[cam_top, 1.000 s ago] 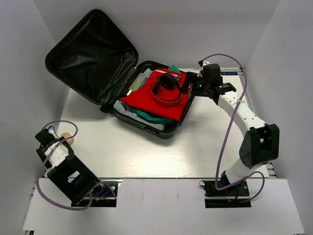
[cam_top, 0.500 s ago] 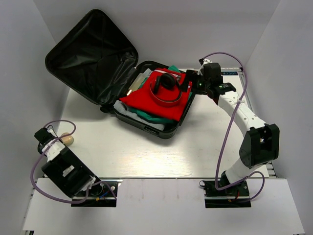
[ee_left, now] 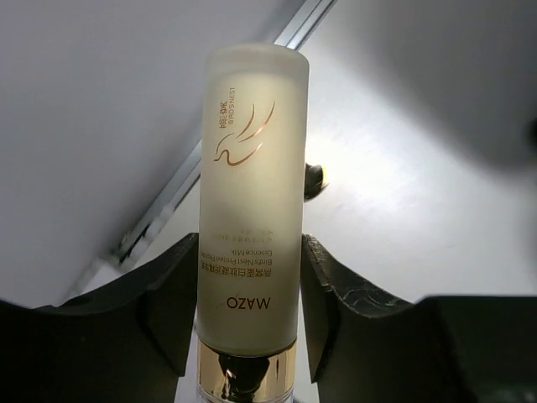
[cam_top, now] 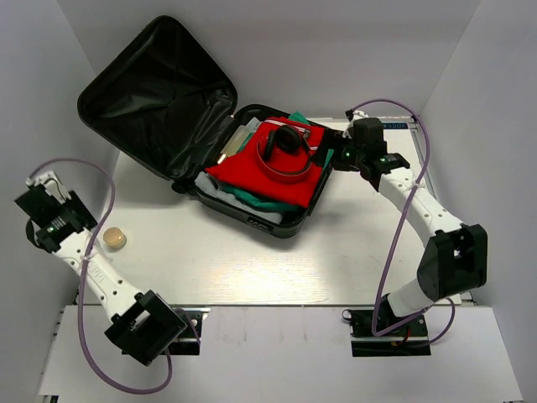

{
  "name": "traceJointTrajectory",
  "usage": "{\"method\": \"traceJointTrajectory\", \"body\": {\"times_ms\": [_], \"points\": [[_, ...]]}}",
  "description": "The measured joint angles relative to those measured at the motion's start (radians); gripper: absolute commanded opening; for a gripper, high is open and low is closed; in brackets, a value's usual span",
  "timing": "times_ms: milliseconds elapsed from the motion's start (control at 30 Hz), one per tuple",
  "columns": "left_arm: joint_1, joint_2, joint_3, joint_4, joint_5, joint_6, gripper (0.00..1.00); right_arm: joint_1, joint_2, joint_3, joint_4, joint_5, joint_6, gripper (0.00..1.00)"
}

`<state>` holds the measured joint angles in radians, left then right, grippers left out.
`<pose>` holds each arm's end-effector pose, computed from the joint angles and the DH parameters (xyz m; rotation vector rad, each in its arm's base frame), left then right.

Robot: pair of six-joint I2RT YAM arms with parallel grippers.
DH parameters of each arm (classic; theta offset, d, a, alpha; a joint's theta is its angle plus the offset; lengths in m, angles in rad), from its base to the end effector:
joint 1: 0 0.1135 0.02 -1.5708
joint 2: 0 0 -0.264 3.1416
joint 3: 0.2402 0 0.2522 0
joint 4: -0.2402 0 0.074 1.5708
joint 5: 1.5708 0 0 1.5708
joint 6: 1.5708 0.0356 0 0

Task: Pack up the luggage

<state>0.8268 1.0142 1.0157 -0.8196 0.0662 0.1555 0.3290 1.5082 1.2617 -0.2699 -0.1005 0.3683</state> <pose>0.1374 0.1458 0.3181 -0.7676 2.2965 0.3806 0.3309 0.1167 0.3214 -0.0205 2.1278 0.5236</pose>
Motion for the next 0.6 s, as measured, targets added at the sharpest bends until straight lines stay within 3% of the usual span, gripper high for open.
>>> {"method": "traceJointTrajectory", "body": {"times_ms": [167,267,367,433,600], "points": [[-0.039,-0.012,0.14,0.008,0.237,-0.068,0.0,-0.003,-0.008,-0.019,0.016,0.0,0.005,0.9],[-0.142,-0.014,0.141,0.043,0.36,-0.114,0.0,-0.003,-0.01,-0.035,0.019,-0.008,0.016,0.9],[-0.336,0.011,0.149,0.073,0.366,-0.121,0.0,-0.006,-0.012,-0.04,0.026,-0.016,0.022,0.9],[-0.527,0.054,0.179,0.082,0.32,-0.1,0.0,-0.009,-0.012,-0.045,0.036,-0.02,0.024,0.9],[-0.896,0.279,0.357,0.103,0.208,-0.05,0.0,-0.015,-0.032,-0.069,0.042,-0.024,0.025,0.9]]}}
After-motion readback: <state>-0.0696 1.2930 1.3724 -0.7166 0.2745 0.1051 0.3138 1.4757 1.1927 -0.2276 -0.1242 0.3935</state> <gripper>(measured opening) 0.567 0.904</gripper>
